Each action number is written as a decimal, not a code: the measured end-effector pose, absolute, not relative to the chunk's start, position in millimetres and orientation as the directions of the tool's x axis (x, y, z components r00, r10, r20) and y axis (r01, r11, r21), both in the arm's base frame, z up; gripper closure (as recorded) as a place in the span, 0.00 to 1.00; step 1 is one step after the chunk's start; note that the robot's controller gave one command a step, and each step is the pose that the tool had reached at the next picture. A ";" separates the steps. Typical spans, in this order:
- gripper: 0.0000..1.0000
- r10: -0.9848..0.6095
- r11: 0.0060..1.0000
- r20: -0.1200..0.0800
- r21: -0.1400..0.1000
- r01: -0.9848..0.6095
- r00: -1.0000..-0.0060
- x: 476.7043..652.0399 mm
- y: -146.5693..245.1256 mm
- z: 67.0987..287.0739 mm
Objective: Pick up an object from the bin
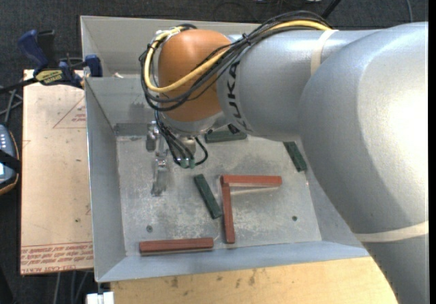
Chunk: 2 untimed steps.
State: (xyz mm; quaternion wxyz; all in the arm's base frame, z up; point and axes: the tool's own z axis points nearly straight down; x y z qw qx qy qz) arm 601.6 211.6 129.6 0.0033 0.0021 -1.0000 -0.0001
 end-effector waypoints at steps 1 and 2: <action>0.00 -0.001 1.000 -0.001 0.001 -0.001 -1.000 603.6 210.8 134.6; 0.00 -0.068 0.998 -0.004 0.002 -0.068 -0.998 602.4 183.9 107.9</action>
Offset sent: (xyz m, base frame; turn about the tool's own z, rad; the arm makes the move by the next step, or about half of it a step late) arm -0.0012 -0.0548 -0.0473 -0.1195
